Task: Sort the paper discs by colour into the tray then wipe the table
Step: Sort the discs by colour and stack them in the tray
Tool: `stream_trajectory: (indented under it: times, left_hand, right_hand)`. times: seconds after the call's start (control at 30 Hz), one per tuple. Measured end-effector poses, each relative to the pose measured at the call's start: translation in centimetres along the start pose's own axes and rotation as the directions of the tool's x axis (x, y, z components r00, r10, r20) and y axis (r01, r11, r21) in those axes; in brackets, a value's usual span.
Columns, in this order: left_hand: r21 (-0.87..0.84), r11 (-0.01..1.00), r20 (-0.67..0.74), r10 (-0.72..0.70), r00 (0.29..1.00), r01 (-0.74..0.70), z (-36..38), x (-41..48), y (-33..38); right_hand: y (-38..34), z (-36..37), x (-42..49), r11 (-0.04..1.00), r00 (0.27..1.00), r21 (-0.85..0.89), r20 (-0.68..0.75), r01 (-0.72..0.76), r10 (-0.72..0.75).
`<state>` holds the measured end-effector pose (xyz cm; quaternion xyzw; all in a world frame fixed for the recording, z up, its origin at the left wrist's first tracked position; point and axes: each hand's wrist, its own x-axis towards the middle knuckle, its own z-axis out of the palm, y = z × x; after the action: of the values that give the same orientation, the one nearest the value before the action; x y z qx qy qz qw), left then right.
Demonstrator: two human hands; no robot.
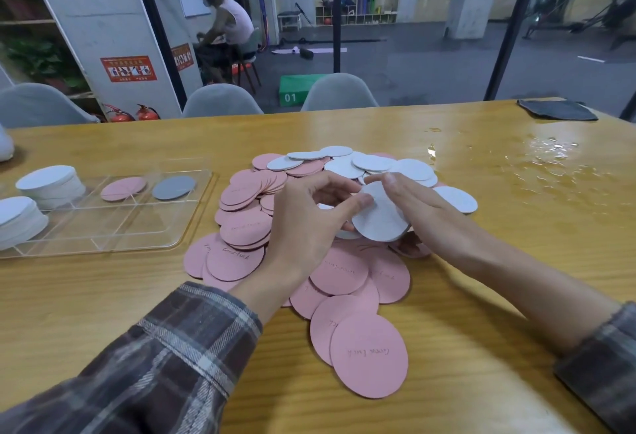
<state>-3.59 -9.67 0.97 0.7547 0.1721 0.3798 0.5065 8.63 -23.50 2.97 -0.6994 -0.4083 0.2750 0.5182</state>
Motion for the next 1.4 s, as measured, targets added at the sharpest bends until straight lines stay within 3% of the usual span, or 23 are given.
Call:
stream_trajectory:
  times: [0.1, 0.2, 0.37, 0.53, 0.97, 1.23, 1.4]
  left_hand:
    - [0.013, 1.0, -0.012, 0.009, 1.0, -0.009, 0.0, 0.1, 0.1]
    - [0.155, 0.986, -0.03, 0.064, 0.997, -0.059, -0.6, 0.3, 0.0]
    - [0.566, 0.82, 0.076, 0.054, 0.996, -0.087, -2.4, 1.1, -2.1]
    - [0.641, 0.763, 0.132, -0.002, 0.991, -0.084, -2.5, 1.0, -2.0]
    - [0.433, 0.898, 0.12, 0.029, 0.992, -0.078, -2.4, 0.6, -1.1]
    - [-0.025, 0.996, 0.109, -0.078, 0.991, 0.081, -3.0, 1.2, -0.1]
    - [-0.095, 0.993, 0.083, -0.056, 0.995, 0.064, -2.9, 1.4, -0.3]
  right_hand:
    - [0.4, -0.2, 0.3, 0.999, 1.0, -0.048, 0.016, 0.027, -0.026]
    - [0.4, -0.5, 0.5, 0.999, 0.999, 0.004, -0.008, 0.032, -0.032]
    - [1.5, -1.8, 1.4, 0.994, 0.989, -0.089, -0.13, 0.055, -0.067]
    - [2.2, -2.3, 1.9, 0.997, 0.984, -0.067, -0.17, 0.035, -0.046]
    - [2.2, -2.2, 2.0, 0.997, 0.976, -0.066, -0.215, 0.028, -0.042]
    - [2.3, -2.2, 2.1, 0.998, 0.983, -0.039, -0.171, 0.053, -0.059]
    - [2.6, -2.4, 2.2, 0.996, 0.983, -0.062, -0.166, 0.067, -0.076]
